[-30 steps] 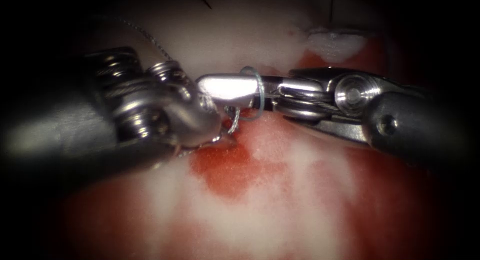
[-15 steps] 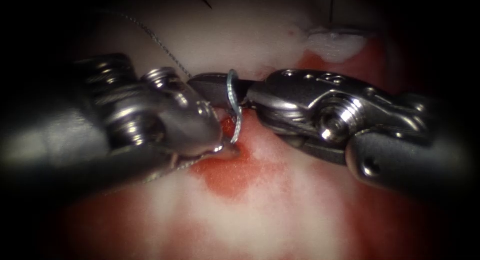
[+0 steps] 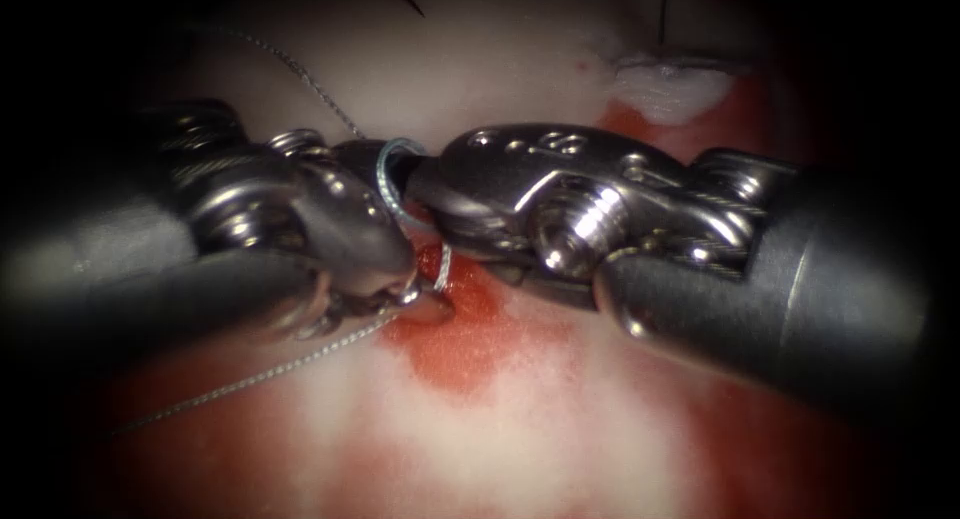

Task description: Wound Closure

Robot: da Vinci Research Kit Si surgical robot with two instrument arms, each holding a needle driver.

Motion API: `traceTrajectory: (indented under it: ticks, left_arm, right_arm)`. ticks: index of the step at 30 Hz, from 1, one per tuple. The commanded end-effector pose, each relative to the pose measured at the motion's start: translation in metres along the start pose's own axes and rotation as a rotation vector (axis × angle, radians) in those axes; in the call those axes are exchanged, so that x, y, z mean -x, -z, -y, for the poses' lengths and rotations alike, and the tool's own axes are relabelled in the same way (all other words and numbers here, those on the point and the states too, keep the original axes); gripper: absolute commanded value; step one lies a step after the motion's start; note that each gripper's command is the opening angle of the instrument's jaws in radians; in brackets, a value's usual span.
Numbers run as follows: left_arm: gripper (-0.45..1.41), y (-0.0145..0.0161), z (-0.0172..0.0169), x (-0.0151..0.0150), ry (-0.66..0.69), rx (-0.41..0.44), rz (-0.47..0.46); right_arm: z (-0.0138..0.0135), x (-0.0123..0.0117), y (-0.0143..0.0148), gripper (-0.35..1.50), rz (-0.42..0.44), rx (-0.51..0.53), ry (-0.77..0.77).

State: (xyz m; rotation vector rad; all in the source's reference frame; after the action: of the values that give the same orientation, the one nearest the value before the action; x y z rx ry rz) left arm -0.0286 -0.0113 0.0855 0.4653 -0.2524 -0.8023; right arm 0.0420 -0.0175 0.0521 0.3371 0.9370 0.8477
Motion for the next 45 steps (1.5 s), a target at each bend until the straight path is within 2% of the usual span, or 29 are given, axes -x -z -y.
traceTrajectory:
  ticks: [1, 5, 6, 7, 10, 11, 13, 15, 17, 21, 24, 25, 26, 28, 32, 35, 37, 41, 45]
  left_arm:
    - [-0.45, 0.0004, -0.0001, 0.0012, -0.001, 0.001, 0.008]
    - [-0.45, 0.0004, -0.0001, 0.0012, -0.001, 0.0, 0.008]
    - [-0.45, 0.0004, -0.0001, 0.0012, -0.001, 0.002, 0.005]
    - [-0.45, 0.0004, -0.0001, 0.0012, -0.001, 0.002, 0.005]
    - [-0.45, 0.0004, 0.0, 0.0012, 0.0, 0.005, 0.0]
    - [-0.45, 0.0003, 0.0, 0.0012, 0.0, 0.009, -0.005]
    - [-0.45, 0.0003, 0.0, 0.0011, 0.0, 0.009, -0.005]
    - [-0.45, 0.0003, 0.0001, 0.0011, 0.0, 0.01, -0.007]
    - [-0.45, 0.0002, 0.0001, 0.0011, 0.0, 0.009, -0.008]
    - [-0.45, 0.0, 0.0002, 0.001, 0.0, 0.008, -0.013]
    - [-0.45, 0.0, 0.0003, 0.001, -0.001, 0.001, -0.017]
    - [-0.45, 0.0, 0.0004, 0.0009, -0.001, 0.001, -0.017]
    - [-0.45, -0.0001, 0.0005, 0.0009, 0.011, 0.001, -0.016]
    - [-0.45, -0.0001, 0.0006, 0.0009, 0.035, -0.004, -0.018]
    - [-0.45, -0.0002, 0.0013, 0.0009, 0.15, -0.027, -0.031]
    - [-0.45, -0.0003, 0.0016, 0.0011, 0.178, -0.051, -0.022]
    - [-0.45, -0.0003, 0.0017, 0.0011, 0.26, -0.076, -0.008]
    - [-0.45, -0.0004, 0.0017, 0.0011, 0.368, -0.118, 0.022]
    - [-0.45, -0.0004, 0.0014, 0.0012, 0.381, -0.126, 0.021]
  right_arm:
    - [0.0003, -0.0019, -0.0003, -0.35, -0.01, -0.003, 0.015]
    - [0.0003, -0.0021, -0.0004, -0.32, -0.013, 0.015, 0.07]
    - [0.0002, -0.002, -0.0005, -0.1, -0.014, 0.023, 0.094]
    - [0.0002, -0.002, -0.0006, 0.02, -0.015, 0.028, 0.106]
    - [0.0, -0.0019, -0.0008, 0.09, -0.016, 0.039, 0.13]
    - [-0.0001, -0.0018, -0.0011, 0.24, -0.01, 0.05, 0.134]
    - [-0.0002, -0.0015, -0.0013, 0.41, -0.008, 0.053, 0.156]
    - [-0.0003, -0.0014, -0.0013, 0.39, -0.006, 0.057, 0.163]
    - [-0.0003, -0.0014, -0.0012, 0.46, -0.002, 0.061, 0.181]
    - [-0.0004, -0.0013, -0.0013, 0.34, 0.017, 0.071, 0.189]
    - [-0.0003, -0.0011, -0.0013, 0.34, 0.02, 0.067, 0.193]
    - [-0.0002, -0.0009, -0.001, 0.12, 0.025, 0.042, 0.195]
    - [-0.0002, -0.0009, -0.0009, 0.1, 0.026, 0.034, 0.195]
    - [-0.0003, -0.0008, -0.0006, 0.15, 0.028, 0.024, 0.197]
    - [-0.0005, -0.0009, 0.0004, 0.12, 0.032, 0.009, 0.202]
    - [-0.0007, -0.0009, 0.0009, 0.14, 0.034, -0.001, 0.22]
    - [-0.0008, -0.0007, 0.0012, 0.2, 0.04, -0.035, 0.247]
    - [-0.0008, -0.0005, 0.0015, 0.2, 0.056, -0.075, 0.268]
    - [-0.0007, -0.0006, 0.0011, 0.2, 0.058, -0.069, 0.283]
